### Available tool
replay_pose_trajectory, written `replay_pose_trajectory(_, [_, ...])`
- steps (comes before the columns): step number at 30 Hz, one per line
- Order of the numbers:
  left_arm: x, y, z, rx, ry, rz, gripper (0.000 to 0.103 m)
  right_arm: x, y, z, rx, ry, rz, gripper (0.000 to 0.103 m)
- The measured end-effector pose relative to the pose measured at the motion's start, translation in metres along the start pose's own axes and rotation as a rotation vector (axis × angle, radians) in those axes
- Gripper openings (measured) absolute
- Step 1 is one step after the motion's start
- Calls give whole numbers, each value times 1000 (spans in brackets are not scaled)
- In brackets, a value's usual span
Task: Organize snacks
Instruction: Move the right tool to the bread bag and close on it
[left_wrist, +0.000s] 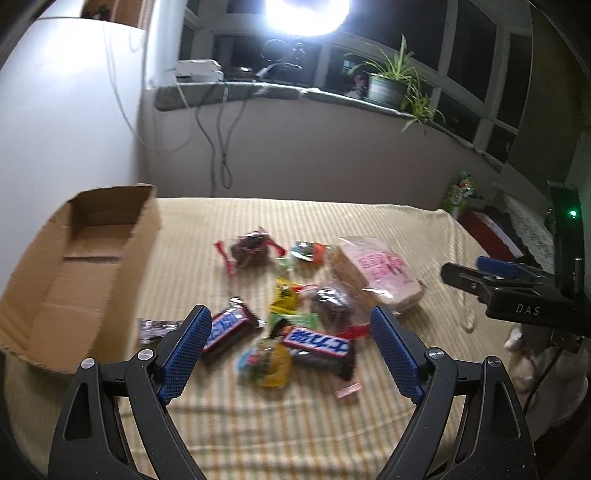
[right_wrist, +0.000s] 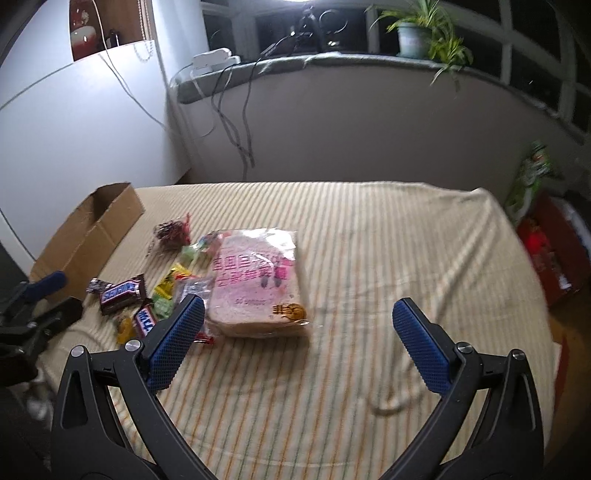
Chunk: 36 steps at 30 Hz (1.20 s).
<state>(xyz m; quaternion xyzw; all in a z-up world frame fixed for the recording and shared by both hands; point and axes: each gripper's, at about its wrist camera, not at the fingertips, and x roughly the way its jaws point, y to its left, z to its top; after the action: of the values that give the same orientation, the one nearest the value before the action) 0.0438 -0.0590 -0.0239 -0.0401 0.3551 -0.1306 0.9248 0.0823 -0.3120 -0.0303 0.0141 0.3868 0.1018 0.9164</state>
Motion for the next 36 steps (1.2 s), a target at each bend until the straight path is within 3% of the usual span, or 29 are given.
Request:
replay_pose_trajectory(6, [21,-11,6,-23,52,-113,81,17,-4,5,-5,44,62,103])
replay_pose_trajectory(11, [38,-22,7,-36,98,-190,65,30,-12,9,10,83,156,101])
replay_pose_trajectory(18, [62,-30,9,-73,172,-287,59,60,-21,13,63,187,271,84])
replay_pose_trajectory(23, [71,-34,11,-80,197,-309,53,79,-26,13,99,251,333,79])
replay_pose_trajectory(27, [78,-40,13,-63,207,-316,53,88,-29,14,122,278,358,79])
replay_pose_trajectory(36, [93,-50,19,-27,231,-318,53,99,-33,16,156,325,410,68])
